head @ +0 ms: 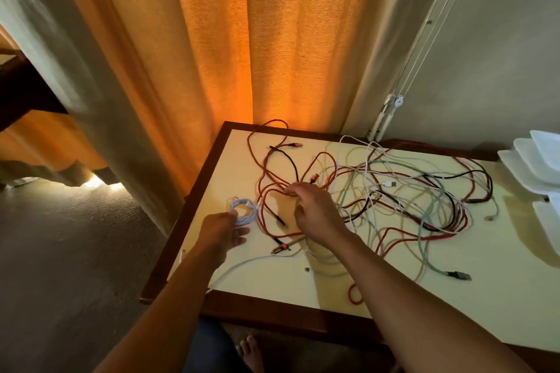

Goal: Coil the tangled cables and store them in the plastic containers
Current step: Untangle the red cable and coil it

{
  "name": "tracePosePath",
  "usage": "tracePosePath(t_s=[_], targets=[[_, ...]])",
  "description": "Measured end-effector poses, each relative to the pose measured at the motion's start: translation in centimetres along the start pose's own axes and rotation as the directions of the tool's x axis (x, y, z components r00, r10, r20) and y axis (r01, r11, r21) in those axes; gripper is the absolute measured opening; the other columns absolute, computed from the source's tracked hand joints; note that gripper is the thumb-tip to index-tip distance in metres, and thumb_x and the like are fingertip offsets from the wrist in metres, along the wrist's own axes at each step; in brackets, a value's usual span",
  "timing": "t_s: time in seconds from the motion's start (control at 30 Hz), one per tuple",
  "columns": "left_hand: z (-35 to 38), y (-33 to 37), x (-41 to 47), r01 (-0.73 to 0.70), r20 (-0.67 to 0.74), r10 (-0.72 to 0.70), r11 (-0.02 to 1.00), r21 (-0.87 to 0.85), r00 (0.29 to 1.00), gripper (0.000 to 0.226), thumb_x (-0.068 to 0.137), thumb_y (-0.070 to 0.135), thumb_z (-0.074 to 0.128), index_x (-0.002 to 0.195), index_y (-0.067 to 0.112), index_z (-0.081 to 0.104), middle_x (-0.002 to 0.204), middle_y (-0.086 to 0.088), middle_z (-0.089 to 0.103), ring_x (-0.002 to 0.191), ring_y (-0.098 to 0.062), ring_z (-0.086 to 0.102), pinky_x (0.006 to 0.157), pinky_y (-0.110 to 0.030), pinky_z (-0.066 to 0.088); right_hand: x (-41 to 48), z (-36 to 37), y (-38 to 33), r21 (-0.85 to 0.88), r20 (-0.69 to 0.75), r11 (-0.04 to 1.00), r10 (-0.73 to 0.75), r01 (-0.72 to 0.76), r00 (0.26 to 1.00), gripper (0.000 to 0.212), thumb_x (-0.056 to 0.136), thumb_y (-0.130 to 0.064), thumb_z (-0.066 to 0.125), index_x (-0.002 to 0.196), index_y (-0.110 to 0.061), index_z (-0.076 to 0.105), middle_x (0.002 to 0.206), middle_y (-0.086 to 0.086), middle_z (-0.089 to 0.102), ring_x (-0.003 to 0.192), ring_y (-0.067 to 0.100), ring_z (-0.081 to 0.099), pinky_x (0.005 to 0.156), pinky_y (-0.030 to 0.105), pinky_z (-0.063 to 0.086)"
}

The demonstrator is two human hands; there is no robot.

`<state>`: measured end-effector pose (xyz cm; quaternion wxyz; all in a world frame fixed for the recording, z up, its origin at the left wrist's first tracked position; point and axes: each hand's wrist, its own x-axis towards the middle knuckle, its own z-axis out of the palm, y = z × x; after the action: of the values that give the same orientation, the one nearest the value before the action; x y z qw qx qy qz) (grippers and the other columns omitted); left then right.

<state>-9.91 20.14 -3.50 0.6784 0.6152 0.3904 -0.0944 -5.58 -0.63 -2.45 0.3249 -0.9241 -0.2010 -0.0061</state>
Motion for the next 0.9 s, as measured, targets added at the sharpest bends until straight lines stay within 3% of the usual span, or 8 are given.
tracePosePath(t_s=[0.13, 0.23, 0.3, 0.37, 0.5, 0.67, 0.77, 0.9], targets=[[-2.9, 0.0, 2.0, -0.125, -0.113, 0.144, 0.978, 0.166, 0.983, 0.025, 0.104, 0.023, 0.059, 0.112, 0.001, 0.068, 0.097, -0.016, 0.067, 0.083, -0.026, 0.064, 0.067, -0.037, 0.058, 2.7, 1.7, -2.4, -0.017, 0.063, 0.995, -0.1, 0.101, 0.993, 0.047, 0.093, -0.009, 0.057, 0.137, -0.024, 0.058, 0.144, -0.003, 0.056, 0.138, 0.016, 0.045, 0.117, 0.041, 0.036], [-4.6, -0.5, 2.9, -0.229, -0.139, 0.3, 0.897, 0.379, 0.944, 0.024, 0.102, 0.026, 0.063, 0.099, 0.005, 0.074, 0.083, -0.016, 0.068, 0.07, -0.026, 0.062, 0.076, -0.049, 0.059, 3.8, 3.6, -3.3, -0.099, 0.275, 0.977, -0.154, 0.188, 0.949, 0.043, 0.102, -0.034, 0.05, 0.145, -0.029, 0.051, 0.16, -0.003, 0.039, 0.151, 0.017, 0.025, 0.122, 0.045, 0.017], [-5.0, -0.9, 3.0, -0.271, -0.14, 0.372, 0.842, 0.468, 0.917, 0.026, 0.101, 0.026, 0.063, 0.079, 0.017, 0.072, 0.073, -0.016, 0.069, 0.063, -0.03, 0.063, 0.074, -0.051, 0.058, 3.7, 4.7, -3.0, -0.224, 0.423, 0.947, -0.117, 0.228, 0.899, 0.047, 0.103, -0.05, 0.046, 0.145, -0.031, 0.051, 0.166, -0.003, 0.029, 0.155, 0.018, 0.015, 0.122, 0.048, 0.011], [-5.0, -1.2, 2.7, -0.292, -0.153, 0.419, 0.81, 0.509, 0.895, 0.028, 0.099, 0.025, 0.065, 0.071, 0.022, 0.069, 0.07, -0.012, 0.07, 0.066, -0.034, 0.067, 0.074, -0.051, 0.058, 2.9, 5.5, -2.1, -0.31, 0.466, 0.922, -0.065, 0.232, 0.882, 0.049, 0.1, -0.049, 0.05, 0.145, -0.03, 0.053, 0.165, -0.001, 0.029, 0.155, 0.02, 0.014, 0.121, 0.052, 0.014], [-4.5, -1.6, 2.4, -0.25, -0.209, 0.387, 0.84, 0.482, 0.898, 0.018, 0.093, 0.029, 0.072, 0.099, 0.012, 0.073, 0.084, -0.007, 0.071, 0.078, -0.032, 0.069, 0.081, -0.052, 0.06, 0.5, 5.5, 0.2, -0.285, 0.35, 0.943, -0.065, 0.172, 0.935, 0.05, 0.096, -0.042, 0.055, 0.145, -0.029, 0.053, 0.161, -0.005, 0.037, 0.152, 0.018, 0.023, 0.119, 0.049, 0.02], [-3.5, -1.9, 1.0, -0.162, -0.318, 0.312, 0.894, 0.419, 0.896, 0.057, 0.094, 0.028, 0.073, 0.138, 0.004, 0.045, 0.136, -0.02, 0.052, 0.112, -0.04, 0.062, 0.088, -0.042, 0.054, -1.3, 3.5, 3.0, -0.243, 0.306, 0.954, -0.096, 0.175, 0.947, 0.045, 0.095, -0.041, 0.056, 0.138, -0.029, 0.061, 0.158, -0.009, 0.042, 0.153, 0.014, 0.022, 0.124, 0.046, 0.013], [-1.9, -2.3, -0.9, -0.155, -0.386, 0.325, 0.899, 0.409, 0.863, 0.048, 0.095, 0.017, 0.07, 0.133, 0.003, 0.044, 0.14, -0.019, 0.04, 0.104, -0.035, 0.059, 0.08, -0.039, 0.048, -2.5, 2.4, 3.8, -0.208, 0.221, 0.962, -0.13, 0.177, 0.967, 0.046, 0.093, -0.05, 0.059, 0.136, -0.034, 0.061, 0.158, -0.009, 0.042, 0.152, 0.015, 0.025, 0.125, 0.047, 0.015], [0.5, -3.4, -3.2, -0.328, -0.334, 0.489, 0.838, 0.437, 0.806, 0.018, 0.093, 0.007, 0.064, 0.11, 0.01, 0.06, 0.112, -0.008, 0.06, 0.091, -0.023, 0.063, 0.075, -0.034, 0.053, -4.3, 0.9, 3.5, -0.103, 0.053, 0.993, -0.044, 0.049, 0.998, 0.052, 0.088, -0.048, 0.068, 0.135, -0.028, 0.059, 0.146, -0.002, 0.047, 0.136, 0.021, 0.044, 0.11, 0.045, 0.042]])
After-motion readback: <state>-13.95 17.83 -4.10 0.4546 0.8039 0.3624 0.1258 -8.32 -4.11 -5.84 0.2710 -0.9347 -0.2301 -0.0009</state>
